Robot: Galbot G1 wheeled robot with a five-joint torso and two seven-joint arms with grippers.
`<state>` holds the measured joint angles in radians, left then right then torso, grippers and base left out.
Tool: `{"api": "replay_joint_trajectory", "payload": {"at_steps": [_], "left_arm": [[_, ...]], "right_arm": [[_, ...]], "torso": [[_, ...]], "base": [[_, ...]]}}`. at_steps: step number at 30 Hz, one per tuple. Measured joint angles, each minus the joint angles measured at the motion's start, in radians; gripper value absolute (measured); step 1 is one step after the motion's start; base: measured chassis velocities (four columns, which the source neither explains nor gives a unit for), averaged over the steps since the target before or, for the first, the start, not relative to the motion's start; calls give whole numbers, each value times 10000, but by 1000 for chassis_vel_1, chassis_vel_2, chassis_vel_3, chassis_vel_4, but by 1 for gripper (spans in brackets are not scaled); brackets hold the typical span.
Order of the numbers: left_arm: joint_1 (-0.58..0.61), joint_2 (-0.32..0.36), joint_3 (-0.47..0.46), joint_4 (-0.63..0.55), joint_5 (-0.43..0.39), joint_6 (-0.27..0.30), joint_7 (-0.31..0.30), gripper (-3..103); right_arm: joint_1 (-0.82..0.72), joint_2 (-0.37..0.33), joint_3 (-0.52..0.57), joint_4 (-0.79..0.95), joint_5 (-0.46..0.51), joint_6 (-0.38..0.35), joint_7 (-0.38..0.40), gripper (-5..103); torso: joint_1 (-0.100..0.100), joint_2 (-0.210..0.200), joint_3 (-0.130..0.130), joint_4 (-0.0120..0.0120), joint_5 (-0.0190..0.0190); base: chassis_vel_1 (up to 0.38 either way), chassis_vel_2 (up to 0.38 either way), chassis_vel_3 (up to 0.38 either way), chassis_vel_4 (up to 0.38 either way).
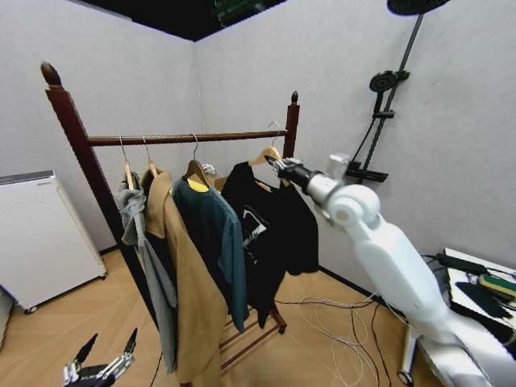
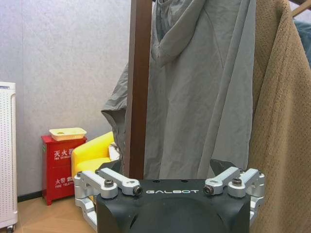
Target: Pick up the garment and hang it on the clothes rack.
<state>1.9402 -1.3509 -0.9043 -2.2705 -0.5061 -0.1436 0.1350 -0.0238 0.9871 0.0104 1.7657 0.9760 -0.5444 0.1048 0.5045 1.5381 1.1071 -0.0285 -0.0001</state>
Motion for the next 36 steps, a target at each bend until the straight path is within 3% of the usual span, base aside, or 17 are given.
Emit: {"api": "replay_joint_trajectory", "payload": {"at_steps": [4,7,16,36], "left_arm": [[0,0,0,0,0,0,0,100],[0,0,1,0,0,0,-1,100],[0,0,0,0,0,1,0,100],[0,0,0,0,0,0,-1,100]], "right_arm": [[649,352,-638,-608,-14,-5,-40,10],[1359,1069,-1166,-1417,-283,29,-130,10],[2429,2335,-1946,-3201,-381,109,-268,10],[2927,2982,-2432,-4519,-511,105,-559,10]], "torso": [[0,0,0,0,-1],[0,0,-1,1,-2],[0,0,-1,1,0],[-2,1,-2,0,1]], "base": [[0,0,0,0],[0,0,0,0],[0,0,0,0],[0,0,0,0]]}}
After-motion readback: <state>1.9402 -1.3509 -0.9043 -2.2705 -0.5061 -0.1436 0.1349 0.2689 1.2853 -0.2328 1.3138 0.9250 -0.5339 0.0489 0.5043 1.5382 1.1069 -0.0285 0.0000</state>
